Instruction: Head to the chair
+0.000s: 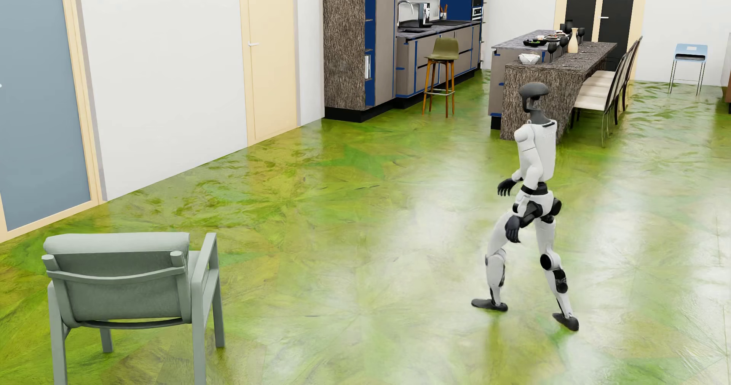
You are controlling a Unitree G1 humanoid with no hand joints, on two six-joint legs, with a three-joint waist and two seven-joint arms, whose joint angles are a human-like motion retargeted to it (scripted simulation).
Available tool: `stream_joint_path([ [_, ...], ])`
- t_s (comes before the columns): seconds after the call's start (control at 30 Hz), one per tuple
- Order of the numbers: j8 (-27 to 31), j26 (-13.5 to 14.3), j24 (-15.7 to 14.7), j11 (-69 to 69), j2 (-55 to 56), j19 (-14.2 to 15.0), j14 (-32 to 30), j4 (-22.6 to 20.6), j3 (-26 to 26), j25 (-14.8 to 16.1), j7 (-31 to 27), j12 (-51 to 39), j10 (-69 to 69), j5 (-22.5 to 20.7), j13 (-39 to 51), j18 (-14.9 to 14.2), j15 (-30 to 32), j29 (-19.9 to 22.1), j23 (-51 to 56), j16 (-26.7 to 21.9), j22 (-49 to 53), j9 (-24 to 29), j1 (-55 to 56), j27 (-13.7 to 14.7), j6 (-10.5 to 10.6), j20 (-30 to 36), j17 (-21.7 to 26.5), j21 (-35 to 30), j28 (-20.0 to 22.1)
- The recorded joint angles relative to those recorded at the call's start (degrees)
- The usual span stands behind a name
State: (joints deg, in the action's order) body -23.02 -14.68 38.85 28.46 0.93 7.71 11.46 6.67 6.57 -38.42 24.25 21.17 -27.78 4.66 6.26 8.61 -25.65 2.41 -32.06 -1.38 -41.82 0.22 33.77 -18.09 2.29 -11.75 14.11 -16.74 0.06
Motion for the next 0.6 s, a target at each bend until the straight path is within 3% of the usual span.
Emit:
stream_joint_path([
  [0.03,1.20,-0.18,0.54,4.32,0.28,0.84,1.49,-0.64,0.16,0.30,-0.85,0.10,-1.49,1.03,-0.11,1.49,3.50,0.76,-3.22,0.28,-0.75,0.02,-1.15,-0.76,-0.23,0.37,-0.90,-0.40,-0.55],
  [0.1,5.04,-0.04,1.90,17.56,4.37,4.71,5.06,-1.97,0.21,0.92,-1.99,-0.51,-2.44,3.70,-1.43,0.43,16.36,-0.39,-10.11,0.63,-1.83,0.20,-4.66,-2.14,-0.66,1.51,-1.78,-1.77,-1.86],
  [0.13,7.44,0.72,2.54,26.00,8.09,3.59,6.27,-2.62,-0.08,0.75,-2.57,-1.05,-1.90,4.87,-2.07,-0.30,22.25,-2.85,-13.29,0.46,-1.71,0.33,-6.77,-2.39,-0.95,2.27,-1.63,-3.28,-2.79],
  [0.2,9.74,2.69,3.62,40.37,16.14,1.94,8.13,-4.14,-1.25,0.75,-4.17,-2.91,-0.30,7.73,-4.14,-2.12,23.49,-7.32,-17.56,-0.75,-0.51,0.64,-10.82,-2.75,-1.72,3.80,-1.04,-4.67,-3.33],
  [0.27,11.01,3.33,4.08,46.35,24.52,0.33,9.31,-5.62,-2.71,2.57,-6.83,-6.12,2.28,8.92,-8.51,-3.90,21.21,-6.35,-18.13,-1.86,1.05,0.87,-14.97,-3.56,-2.36,4.40,-1.19,-1.88,-0.76],
  [0.37,12.75,5.74,2.38,36.72,34.42,-0.65,11.97,-6.48,-4.64,4.75,-10.68,-8.78,4.64,8.95,-14.94,-6.64,18.92,-3.61,-17.08,-2.62,4.89,0.77,-20.22,-3.39,-2.87,2.99,-1.01,1.71,2.97],
  [0.47,16.28,8.03,0.17,6.36,35.51,-0.65,15.89,-5.91,-6.25,4.33,-14.41,-9.90,5.22,6.22,-19.68,-9.49,19.00,-4.21,-14.89,-3.61,8.67,0.34,-24.90,-4.07,-3.22,3.95,-0.40,3.91,3.66],
  [0.53,20.68,8.05,0.02,-8.94,33.03,-1.99,17.77,-4.01,-6.82,2.73,-16.98,-9.59,4.93,3.17,-21.97,-11.69,21.47,-4.69,-13.01,-5.11,10.24,0.10,-28.37,-4.42,-3.05,5.17,-1.13,4.97,3.11],
  [0.57,21.15,7.73,-0.06,-7.50,32.18,-2.72,18.55,-2.32,-6.82,1.64,-18.19,-9.09,1.75,1.81,-22.49,-12.60,24.91,-4.66,-12.21,-5.85,10.88,0.28,-29.07,-4.51,-2.74,5.31,-1.82,5.09,2.94],
  [0.6,19.77,7.20,-0.56,-3.02,31.92,-4.06,17.63,-0.40,-6.57,0.51,-19.42,-8.23,-4.55,0.96,-22.14,-12.85,23.35,-4.20,-11.91,-6.05,11.37,0.72,-28.02,-4.71,-2.23,4.58,-2.59,4.91,3.47],
])
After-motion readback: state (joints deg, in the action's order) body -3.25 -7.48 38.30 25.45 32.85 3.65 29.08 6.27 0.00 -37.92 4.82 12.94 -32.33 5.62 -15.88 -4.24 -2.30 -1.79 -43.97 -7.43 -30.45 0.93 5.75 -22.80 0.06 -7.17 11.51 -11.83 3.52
